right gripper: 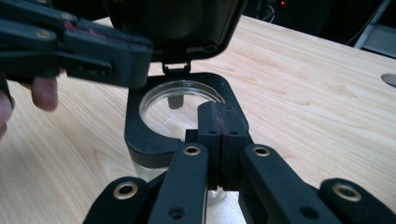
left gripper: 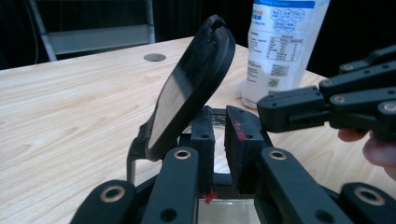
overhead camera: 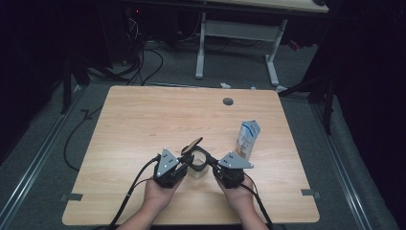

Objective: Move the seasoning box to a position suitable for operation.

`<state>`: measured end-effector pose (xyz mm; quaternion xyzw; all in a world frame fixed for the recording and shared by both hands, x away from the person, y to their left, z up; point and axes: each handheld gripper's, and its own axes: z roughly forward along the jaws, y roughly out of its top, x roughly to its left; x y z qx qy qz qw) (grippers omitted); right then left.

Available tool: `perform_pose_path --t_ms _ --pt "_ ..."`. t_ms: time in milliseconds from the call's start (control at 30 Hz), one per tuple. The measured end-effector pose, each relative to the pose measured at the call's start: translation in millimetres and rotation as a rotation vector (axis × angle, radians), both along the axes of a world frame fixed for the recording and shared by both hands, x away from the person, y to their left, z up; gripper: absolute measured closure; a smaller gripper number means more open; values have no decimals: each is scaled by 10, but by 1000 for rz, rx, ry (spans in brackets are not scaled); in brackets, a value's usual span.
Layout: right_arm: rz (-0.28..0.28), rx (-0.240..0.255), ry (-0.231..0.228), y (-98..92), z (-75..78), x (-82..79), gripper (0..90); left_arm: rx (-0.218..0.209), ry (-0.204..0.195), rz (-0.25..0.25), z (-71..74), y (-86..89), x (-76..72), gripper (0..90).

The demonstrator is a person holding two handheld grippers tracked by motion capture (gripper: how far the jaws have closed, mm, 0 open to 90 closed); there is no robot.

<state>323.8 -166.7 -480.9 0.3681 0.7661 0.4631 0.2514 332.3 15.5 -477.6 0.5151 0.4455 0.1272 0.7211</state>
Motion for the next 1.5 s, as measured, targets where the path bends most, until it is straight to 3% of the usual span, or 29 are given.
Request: perform_pose_path --t_ms 167,533,767,1000,1500 --pt "3 -1 -4 4 -4 -4 899 -5 -13 12 28 2 -2 814" --pt "25 -7 0 95 14 -24 898 -23 -2 28 106 8 66 814" --pt "42 -25 3 243 6 -34 899 -28 1 38 110 26 94 816" --pt "47 15 2 206 -27 -21 900 -8 11 68 66 113 223 819" --pt "68 9 -4 178 -34 -13 900 4 -7 103 66 119 350 873"
